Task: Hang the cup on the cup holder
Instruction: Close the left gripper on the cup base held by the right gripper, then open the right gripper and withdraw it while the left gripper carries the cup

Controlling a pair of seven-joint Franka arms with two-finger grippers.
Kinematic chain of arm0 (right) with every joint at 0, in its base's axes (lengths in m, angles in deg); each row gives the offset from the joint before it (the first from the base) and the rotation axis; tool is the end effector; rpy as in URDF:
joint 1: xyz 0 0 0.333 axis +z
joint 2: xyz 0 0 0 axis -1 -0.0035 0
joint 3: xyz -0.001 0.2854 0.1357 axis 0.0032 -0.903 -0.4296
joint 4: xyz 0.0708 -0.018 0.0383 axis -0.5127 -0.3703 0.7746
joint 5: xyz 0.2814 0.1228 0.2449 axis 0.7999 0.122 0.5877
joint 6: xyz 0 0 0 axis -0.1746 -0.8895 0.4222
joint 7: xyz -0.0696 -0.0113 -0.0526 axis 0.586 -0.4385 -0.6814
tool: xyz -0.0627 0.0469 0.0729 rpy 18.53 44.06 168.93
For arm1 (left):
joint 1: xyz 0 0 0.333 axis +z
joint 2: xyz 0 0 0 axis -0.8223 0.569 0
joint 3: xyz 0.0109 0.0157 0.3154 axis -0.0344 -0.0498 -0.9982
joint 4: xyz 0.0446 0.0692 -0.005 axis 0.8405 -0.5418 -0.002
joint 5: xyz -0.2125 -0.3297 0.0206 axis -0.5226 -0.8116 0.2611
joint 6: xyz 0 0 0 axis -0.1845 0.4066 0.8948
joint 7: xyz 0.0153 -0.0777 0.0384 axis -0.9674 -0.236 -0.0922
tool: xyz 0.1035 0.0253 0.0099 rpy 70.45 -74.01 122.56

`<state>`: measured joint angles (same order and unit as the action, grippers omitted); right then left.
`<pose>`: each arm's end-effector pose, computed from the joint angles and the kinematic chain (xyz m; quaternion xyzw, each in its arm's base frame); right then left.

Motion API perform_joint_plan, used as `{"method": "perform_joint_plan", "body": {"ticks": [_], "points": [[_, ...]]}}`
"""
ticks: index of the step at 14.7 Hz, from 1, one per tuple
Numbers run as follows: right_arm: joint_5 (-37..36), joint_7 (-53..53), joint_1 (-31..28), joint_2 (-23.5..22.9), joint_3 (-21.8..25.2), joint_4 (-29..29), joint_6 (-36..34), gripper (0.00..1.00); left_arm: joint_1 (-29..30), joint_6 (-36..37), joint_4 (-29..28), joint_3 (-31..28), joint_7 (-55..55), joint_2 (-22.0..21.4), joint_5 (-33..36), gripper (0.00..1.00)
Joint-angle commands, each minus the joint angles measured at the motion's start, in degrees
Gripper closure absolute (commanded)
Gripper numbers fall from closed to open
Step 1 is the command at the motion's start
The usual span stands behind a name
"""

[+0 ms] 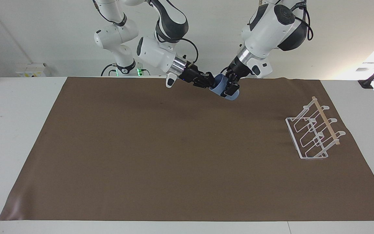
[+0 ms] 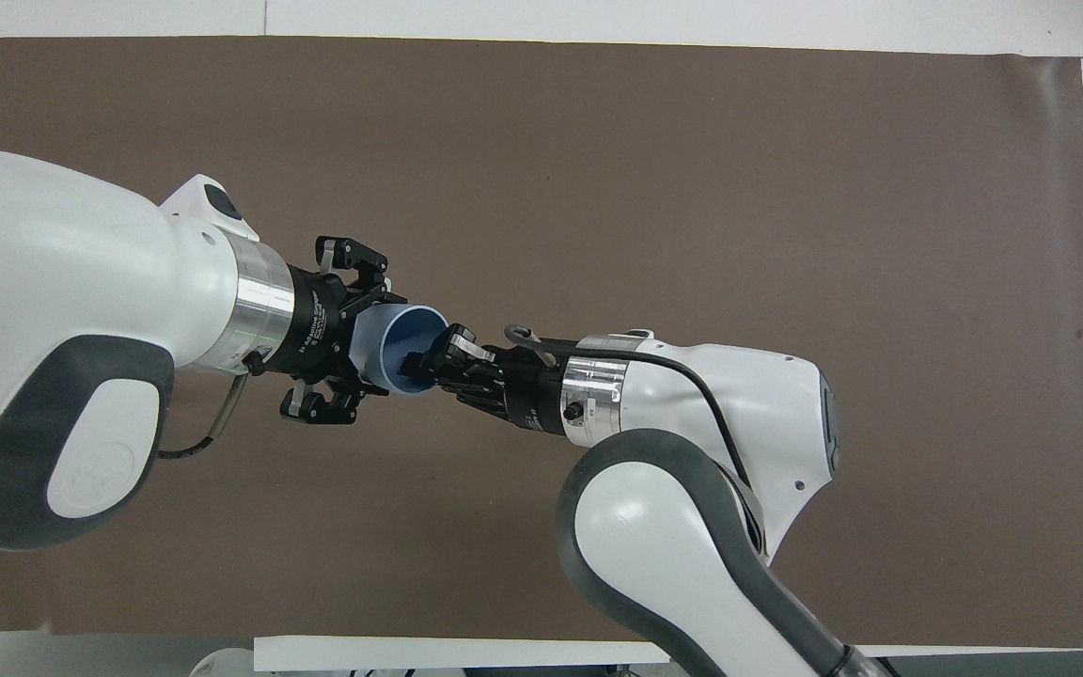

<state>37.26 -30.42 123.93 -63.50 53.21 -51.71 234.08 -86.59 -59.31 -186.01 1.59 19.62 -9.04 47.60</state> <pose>0.4450 0.3602 0.4664 -0.8313 0.2427 0.0594 0.4965 0.4510 -0.3017 0.5612 0.7921 0.5847 -0.1363 0.1105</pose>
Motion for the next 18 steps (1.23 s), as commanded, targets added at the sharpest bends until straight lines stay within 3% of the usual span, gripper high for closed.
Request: {"method": "perform_joint_plan", "body": {"ticks": [1, 2, 3, 4, 10, 12, 15, 18], "points": [[1.5, 0.0, 0.0, 0.1, 0.2, 0.8, 0.3, 0.86, -1.1, -0.2, -1.3, -0.5, -1.8, -0.8, -1.0, 1.0], [1.5, 0.0, 0.0, 0.1, 0.2, 0.8, 0.3, 0.82, -1.1, -0.3, -1.3, -0.5, -1.8, -0.8, -0.9, 1.0], [1.6, 0.0, 0.0, 0.1, 0.2, 0.8, 0.4, 0.54, -1.1, -0.3, -1.3, -0.6, -1.9, -0.8, -0.9, 1.0], [1.5, 0.1, -0.1, 0.1, 0.2, 0.8, 1.6, 0.01, -1.1, -0.3, -1.3, -0.6, -1.9, -0.8, -0.9, 1.0], [1.3, 0.4, -1.3, 0.2, 0.5, 1.4, 6.7, 0.0, -0.7, 0.0, -0.3, -0.8, -3.0, -0.1, 0.4, 1.0], [1.1, 0.8, -4.4, 0.1, 0.5, 1.2, 9.7, 0.0, 0.0, 0.1, 0.2, -0.9, -2.8, 0.0, 7.0, 1.0], [-0.8, 3.4, -9.7, -0.4, 0.5, 1.6, 9.0, 0.0, 4.2, 0.8, 0.9, -0.9, -2.9, 0.8, 13.7, 1.0], [-8.1, 6.1, -16.0, -0.4, 0.5, 2.8, 0.9, 0.0, 7.5, 0.8, 1.3, -0.9, -4.3, 1.2, 23.2, 1.0]]}}
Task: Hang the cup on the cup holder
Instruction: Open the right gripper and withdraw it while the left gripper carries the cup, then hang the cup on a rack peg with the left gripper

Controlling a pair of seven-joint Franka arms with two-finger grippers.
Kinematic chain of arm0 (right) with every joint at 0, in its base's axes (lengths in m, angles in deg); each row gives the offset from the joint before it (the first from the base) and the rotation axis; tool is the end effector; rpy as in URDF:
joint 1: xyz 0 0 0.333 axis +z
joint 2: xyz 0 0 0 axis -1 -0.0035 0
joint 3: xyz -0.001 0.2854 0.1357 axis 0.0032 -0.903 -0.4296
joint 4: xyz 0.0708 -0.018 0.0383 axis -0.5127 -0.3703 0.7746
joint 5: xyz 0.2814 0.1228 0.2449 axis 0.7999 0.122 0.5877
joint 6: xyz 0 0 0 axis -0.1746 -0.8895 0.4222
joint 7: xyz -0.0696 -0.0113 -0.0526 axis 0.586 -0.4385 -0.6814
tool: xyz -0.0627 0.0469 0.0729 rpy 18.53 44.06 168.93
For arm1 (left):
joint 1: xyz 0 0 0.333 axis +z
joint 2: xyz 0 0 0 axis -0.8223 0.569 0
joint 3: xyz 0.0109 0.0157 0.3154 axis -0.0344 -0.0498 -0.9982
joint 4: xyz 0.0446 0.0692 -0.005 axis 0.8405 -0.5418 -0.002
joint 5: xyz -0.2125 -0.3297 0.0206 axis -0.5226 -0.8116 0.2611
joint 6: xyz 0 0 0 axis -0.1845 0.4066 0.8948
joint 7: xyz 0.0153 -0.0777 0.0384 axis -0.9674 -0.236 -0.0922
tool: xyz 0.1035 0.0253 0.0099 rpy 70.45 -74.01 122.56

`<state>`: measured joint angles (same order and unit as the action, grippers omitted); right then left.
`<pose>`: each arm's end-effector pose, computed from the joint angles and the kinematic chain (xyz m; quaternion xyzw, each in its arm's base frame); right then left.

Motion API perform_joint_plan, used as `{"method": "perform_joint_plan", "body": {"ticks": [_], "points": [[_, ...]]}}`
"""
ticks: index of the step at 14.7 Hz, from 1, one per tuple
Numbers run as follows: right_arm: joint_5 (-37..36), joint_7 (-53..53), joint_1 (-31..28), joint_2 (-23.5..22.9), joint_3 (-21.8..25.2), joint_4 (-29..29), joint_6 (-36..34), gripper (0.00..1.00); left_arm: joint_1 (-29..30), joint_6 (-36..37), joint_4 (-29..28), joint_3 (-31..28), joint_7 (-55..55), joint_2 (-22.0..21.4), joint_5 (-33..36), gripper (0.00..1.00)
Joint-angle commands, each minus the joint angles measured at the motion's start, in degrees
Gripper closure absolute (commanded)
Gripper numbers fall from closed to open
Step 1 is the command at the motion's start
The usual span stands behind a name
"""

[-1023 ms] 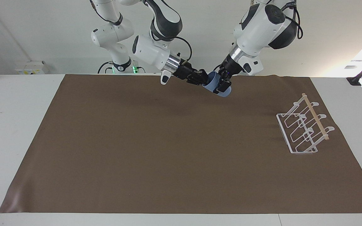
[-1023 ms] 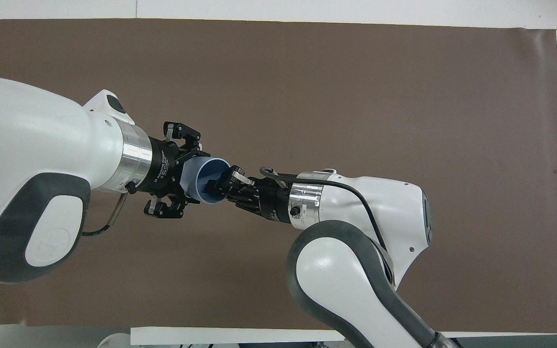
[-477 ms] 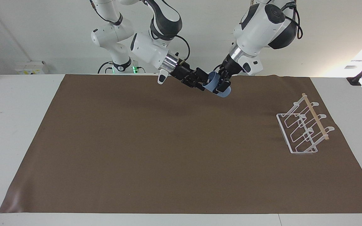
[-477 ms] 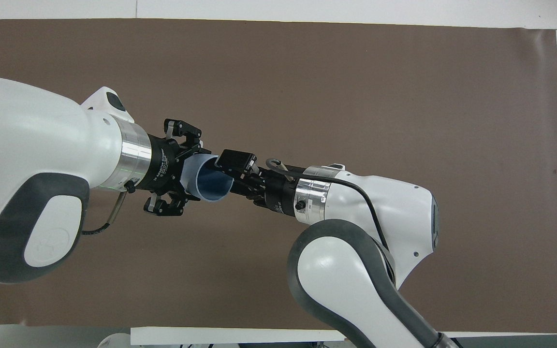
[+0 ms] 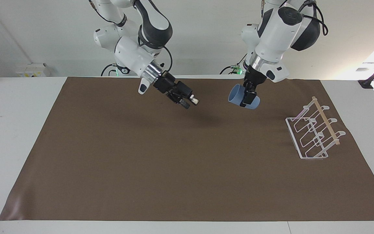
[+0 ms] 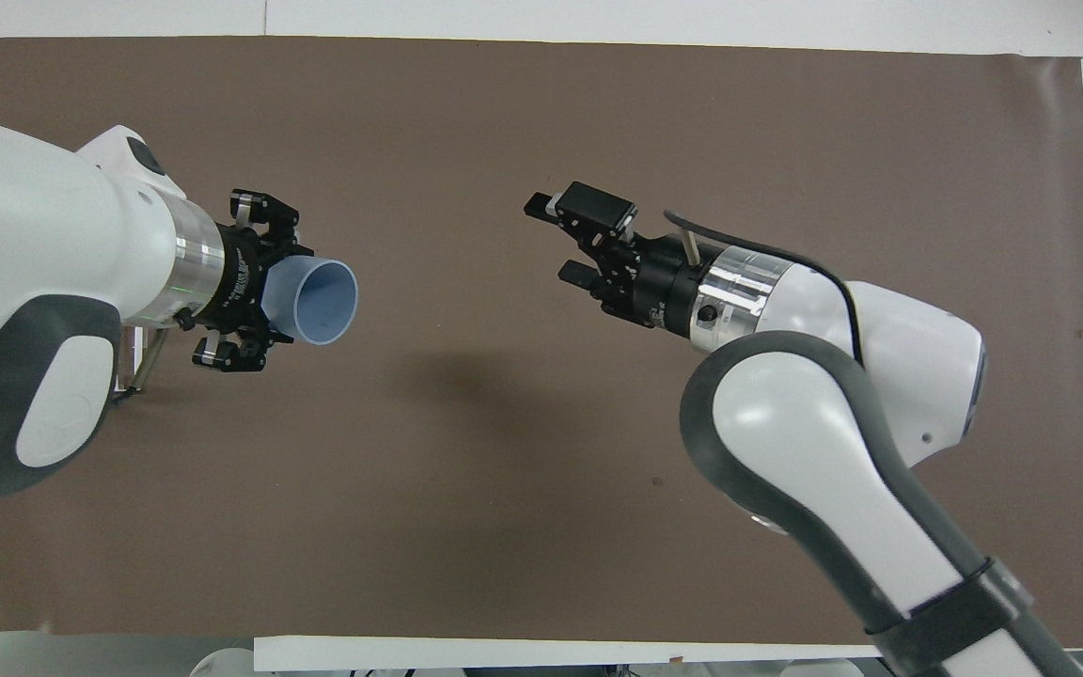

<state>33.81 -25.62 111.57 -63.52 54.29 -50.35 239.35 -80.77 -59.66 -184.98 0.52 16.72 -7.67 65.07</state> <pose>0.5262 0.2381 0.4821 -0.8175 0.3030 -0.0756 0.4840 0.4995 -0.2271 0.5530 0.8058 0.5901 0.0004 0.0492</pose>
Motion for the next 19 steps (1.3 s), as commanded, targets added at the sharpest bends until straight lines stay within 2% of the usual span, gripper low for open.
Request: {"method": "perform_joint_plan", "body": {"ticks": [1, 4, 7, 8, 9, 12, 14, 16, 17, 19], "points": [[-10.6, 1.3, -6.4, -0.3, -0.5, 2.1, -8.5, 0.0, 2.0, 1.4, 0.2, 0.2, -2.5, -0.3, 10.5, 1.0], [-36.5, 2.2, -14.1, -0.6, -0.6, 5.0, -19.9, 0.0, 2.9, 3.6, -0.6, 0.2, -6.8, 0.0, 26.2, 1.0], [-55.1, 3.6, -19.9, -0.7, -0.4, 9.3, -30.7, 0.0, 2.8, 6.2, -0.8, 0.2, -6.5, 5.4, 44.5, 1.0], [-63.3, 3.6, -21.4, -0.1, -0.3, 10.1, -33.3, 0.0, 2.6, 7.3, -0.7, 0.2, -6.5, 6.6, 51.5, 1.0], [-67.8, 3.6, -22.6, 0.5, -0.3, 11.2, -36.4, 0.0, 2.7, 8.6, -0.7, 0.2, -6.3, 7.3, 56.5, 1.0], [-72.5, 3.6, -26.2, 1.1, 0.1, 16.3, -47.9, 0.0, 2.2, 12.9, -0.8, 0.2, -3.0, 11.2, 71.1, 1.0], [-74.8, 3.6, -29.1, 1.1, 0.3, 20.2, -53.4, 0.0, 0.3, 15.9, -0.6, 0.2, 0.3, 13.8, 76.8, 1.0], [-76.1, 4.7, -30.8, 1.0, 0.3, 23.4, -58.6, 0.0, 0.0, 20.2, -0.7, 0.2, 7.1, 17.9, 83.9, 1.0], [-76.5, 5.3, -31.1, 1.1, 0.3, 24.2, -60.1, 0.0, 0.0, 22.5, -0.3, 0.2, 9.9, 21.3, 87.5, 1.0], [-77.7, 5.8, -30.9, 1.1, 0.2, 25.4, -62.7, 0.0, -0.1, 25.1, -0.1, 0.2, 13.9, 23.8, 89.6, 1.0]]}}
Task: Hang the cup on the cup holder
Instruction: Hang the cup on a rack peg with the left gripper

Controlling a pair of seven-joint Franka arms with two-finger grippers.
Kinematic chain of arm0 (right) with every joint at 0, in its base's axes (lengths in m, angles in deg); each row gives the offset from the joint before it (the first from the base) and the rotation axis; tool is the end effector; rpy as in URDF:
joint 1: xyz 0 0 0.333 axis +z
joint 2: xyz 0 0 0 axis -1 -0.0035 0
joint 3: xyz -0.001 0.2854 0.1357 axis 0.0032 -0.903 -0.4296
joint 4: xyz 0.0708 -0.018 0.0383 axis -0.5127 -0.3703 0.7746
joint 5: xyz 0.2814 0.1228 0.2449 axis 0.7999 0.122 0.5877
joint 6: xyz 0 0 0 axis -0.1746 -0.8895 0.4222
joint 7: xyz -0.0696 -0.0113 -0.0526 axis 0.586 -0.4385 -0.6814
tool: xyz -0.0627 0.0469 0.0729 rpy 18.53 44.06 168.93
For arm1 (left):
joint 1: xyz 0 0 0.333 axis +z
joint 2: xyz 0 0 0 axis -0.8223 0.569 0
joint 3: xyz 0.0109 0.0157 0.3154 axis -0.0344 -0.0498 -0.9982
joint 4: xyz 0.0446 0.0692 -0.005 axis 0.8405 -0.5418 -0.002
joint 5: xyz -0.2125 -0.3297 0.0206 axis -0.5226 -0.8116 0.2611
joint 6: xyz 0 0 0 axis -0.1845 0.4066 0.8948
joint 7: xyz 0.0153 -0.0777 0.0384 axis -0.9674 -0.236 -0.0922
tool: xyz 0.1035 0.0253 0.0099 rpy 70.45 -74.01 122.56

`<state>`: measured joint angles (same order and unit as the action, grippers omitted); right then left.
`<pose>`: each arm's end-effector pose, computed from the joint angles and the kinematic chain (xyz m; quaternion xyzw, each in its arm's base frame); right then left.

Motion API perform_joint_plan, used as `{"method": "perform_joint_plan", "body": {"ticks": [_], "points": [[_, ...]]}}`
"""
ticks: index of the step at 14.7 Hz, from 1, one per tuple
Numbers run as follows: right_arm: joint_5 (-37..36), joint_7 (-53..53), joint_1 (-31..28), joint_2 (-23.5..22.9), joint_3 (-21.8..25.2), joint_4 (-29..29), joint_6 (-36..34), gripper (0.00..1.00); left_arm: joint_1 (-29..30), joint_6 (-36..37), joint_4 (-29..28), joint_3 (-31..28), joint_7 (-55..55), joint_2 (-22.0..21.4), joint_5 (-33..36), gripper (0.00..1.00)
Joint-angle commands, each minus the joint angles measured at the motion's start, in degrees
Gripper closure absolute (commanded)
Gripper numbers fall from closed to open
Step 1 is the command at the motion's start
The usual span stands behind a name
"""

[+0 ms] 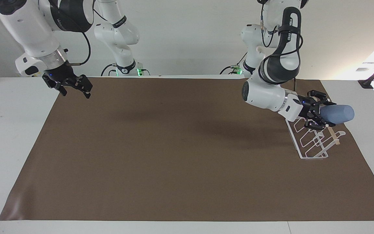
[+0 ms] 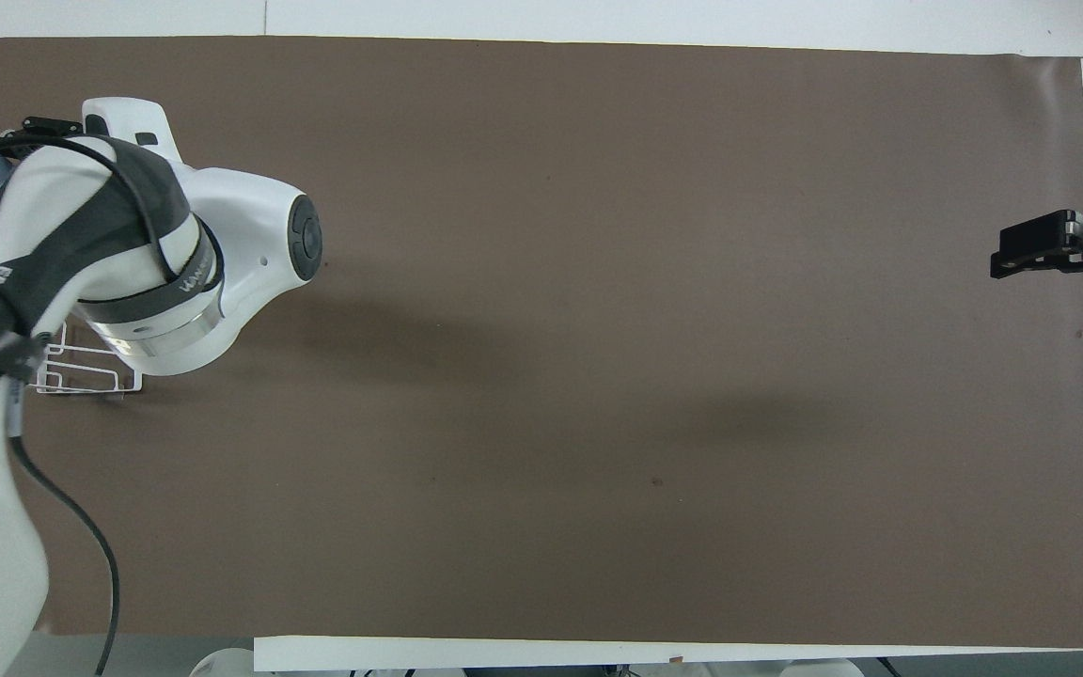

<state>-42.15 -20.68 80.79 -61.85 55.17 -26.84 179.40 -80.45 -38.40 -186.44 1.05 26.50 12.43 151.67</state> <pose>0.5358 -0.0478 0.6034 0.9968 -0.0762 -0.0243 0.0047 0.5839 -0.1414 0.4133 -0.6458 -0.3261 -0.4833 0.4929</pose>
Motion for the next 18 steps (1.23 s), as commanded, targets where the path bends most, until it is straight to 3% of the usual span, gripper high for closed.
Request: {"method": "perform_joint_plan", "body": {"ticks": [1, 8, 10, 18], "points": [[-1.9, 1.0, 0.0, -0.5, -0.8, 1.9, -3.4, 0.0, -0.4, 4.5, 0.9, -0.3, 6.8, 4.1, 3.5, 1.0], [-2.0, 2.0, -0.2, 1.0, -0.8, -0.4, -6.1, 0.0, 0.3, 6.4, -0.8, -0.2, 19.1, 5.9, 4.2, 1.0], [-2.0, 3.3, 0.0, 1.6, -0.7, -1.2, -6.8, 0.0, 0.7, 6.6, -0.8, -0.2, 22.1, 8.5, 4.4, 1.0], [-1.1, 3.7, -0.1, 1.6, -0.9, -1.3, -7.1, 0.0, 2.4, 6.6, -0.9, 0.0, 27.1, 12.7, 4.4, 1.0]]}}
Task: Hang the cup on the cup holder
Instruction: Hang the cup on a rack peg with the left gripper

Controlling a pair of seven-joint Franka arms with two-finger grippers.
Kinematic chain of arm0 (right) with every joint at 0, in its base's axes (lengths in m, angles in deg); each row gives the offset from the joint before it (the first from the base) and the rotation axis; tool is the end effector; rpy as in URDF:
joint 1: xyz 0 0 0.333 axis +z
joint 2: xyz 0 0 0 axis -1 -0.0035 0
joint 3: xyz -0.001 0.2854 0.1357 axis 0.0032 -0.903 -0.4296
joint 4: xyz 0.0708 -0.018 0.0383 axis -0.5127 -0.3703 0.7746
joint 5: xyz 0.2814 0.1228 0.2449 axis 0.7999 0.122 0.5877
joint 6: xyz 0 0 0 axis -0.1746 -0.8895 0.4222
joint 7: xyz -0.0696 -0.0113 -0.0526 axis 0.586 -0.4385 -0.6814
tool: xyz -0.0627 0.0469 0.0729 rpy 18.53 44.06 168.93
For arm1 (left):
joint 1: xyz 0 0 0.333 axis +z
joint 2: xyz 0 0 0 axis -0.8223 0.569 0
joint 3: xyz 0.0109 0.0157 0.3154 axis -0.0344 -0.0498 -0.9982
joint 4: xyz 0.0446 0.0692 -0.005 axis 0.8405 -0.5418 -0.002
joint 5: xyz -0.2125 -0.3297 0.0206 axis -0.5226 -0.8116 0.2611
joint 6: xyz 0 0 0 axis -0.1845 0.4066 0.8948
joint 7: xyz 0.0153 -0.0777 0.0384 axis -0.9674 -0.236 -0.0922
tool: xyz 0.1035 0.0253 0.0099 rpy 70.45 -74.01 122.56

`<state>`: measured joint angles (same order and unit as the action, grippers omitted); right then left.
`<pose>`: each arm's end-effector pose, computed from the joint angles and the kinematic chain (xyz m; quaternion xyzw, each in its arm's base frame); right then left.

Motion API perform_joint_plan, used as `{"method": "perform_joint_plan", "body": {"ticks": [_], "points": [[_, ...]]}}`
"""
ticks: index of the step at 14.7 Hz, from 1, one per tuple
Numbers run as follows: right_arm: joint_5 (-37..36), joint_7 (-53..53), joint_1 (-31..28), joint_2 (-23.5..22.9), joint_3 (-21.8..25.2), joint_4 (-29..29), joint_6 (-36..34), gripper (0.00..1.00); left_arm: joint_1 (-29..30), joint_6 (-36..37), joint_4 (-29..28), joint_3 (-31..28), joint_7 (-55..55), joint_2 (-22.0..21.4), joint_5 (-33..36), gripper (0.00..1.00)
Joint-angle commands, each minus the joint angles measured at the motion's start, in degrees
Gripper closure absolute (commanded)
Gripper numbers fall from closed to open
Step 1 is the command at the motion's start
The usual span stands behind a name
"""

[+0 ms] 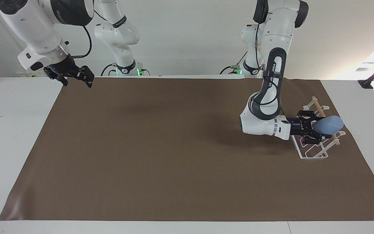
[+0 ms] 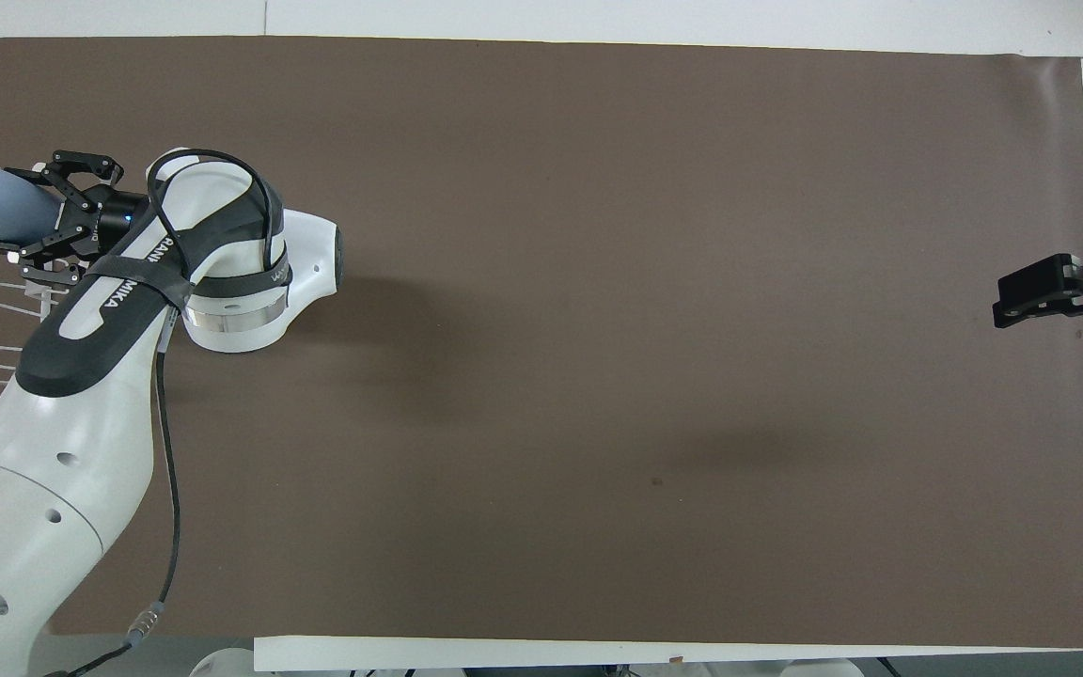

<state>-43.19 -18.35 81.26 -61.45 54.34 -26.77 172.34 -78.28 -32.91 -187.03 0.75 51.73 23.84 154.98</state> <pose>0.5206 -0.0364 0.5983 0.9955 -0.0451 -0.0820 0.0129 0.5904 -0.1086 0.3040 -0.5463 -0.3944 -0.5593 0.4830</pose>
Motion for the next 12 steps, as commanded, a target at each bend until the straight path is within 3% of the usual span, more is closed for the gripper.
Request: {"method": "perform_joint_plan", "body": {"ticks": [1, 3, 4, 6, 12], "points": [[-0.1, 1.2, -0.4, 1.2, -0.2, -1.4, -0.1, 0.0, 0.2, 1.0, -0.1, 0.3, 2.2, 1.5, 1.0, 1.0], [-0.1, 1.4, 0.0, 1.2, -0.2, -1.4, -0.1, 0.0, 0.1, 0.7, -0.1, 0.4, 2.5, 2.1, 0.5, 0.98], [-0.1, 1.2, 0.1, 1.2, -0.2, -1.4, -0.1, 0.0, 0.0, 0.4, 0.0, 0.5, 2.5, 2.2, 0.3, 0.79], [0.0, 1.2, -0.1, 1.2, -0.2, -1.4, -0.1, 0.0, 0.2, -0.9, 0.3, 0.5, 2.2, 2.3, 0.3, 0.0], [-0.1, 1.2, 0.0, 1.2, -0.2, -1.4, -0.1, 0.0, -0.1, -1.8, 2.0, 0.5, -0.2, 0.7, -0.2, 0.0]]}}
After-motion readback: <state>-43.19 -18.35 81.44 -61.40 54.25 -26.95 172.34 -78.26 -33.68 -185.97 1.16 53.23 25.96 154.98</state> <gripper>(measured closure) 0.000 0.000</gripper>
